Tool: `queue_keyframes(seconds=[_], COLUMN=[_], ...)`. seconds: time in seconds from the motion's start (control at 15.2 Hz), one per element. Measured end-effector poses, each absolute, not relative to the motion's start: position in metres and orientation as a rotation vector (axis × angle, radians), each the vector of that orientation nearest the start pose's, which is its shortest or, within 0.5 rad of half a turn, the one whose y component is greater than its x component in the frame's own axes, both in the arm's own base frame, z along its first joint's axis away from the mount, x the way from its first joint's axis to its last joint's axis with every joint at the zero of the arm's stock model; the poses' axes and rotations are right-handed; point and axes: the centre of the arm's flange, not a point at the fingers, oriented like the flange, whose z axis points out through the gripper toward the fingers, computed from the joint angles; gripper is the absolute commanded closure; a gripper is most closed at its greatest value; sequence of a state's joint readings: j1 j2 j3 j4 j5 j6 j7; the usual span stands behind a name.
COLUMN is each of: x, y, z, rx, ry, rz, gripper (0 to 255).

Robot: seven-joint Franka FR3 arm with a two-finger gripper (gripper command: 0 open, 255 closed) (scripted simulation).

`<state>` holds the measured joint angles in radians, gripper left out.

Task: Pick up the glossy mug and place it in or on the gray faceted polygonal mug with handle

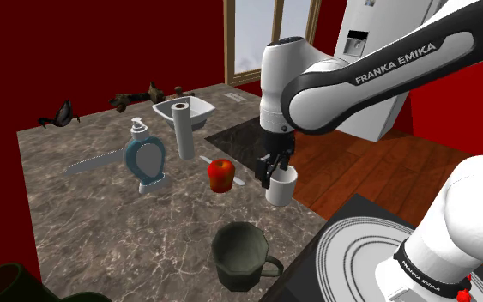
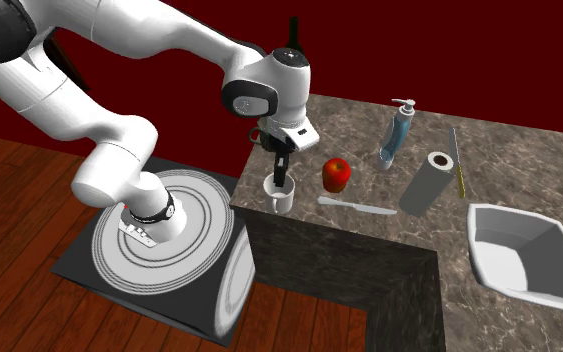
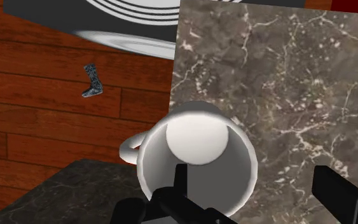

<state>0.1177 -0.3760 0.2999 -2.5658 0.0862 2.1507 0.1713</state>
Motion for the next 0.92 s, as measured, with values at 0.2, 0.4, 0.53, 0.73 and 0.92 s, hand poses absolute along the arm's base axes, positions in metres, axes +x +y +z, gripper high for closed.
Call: queue_keyframes(seconds=[0.2, 0.4, 0.53, 0.73, 0.92], x=[0.370, 0.370, 0.370, 0.371, 0.371], y=[0.169, 0.167, 0.167, 0.167, 0.167], z=[0.367, 0.352, 0.349, 0.348, 0.348], rx=[-3.180, -3.180, -3.180, -3.180, -3.180], ry=[-0.282, -0.283, -0.283, -0.283, -0.283], rz=[0.063, 0.062, 0.062, 0.062, 0.062], gripper=[0, 0, 0, 0, 255])
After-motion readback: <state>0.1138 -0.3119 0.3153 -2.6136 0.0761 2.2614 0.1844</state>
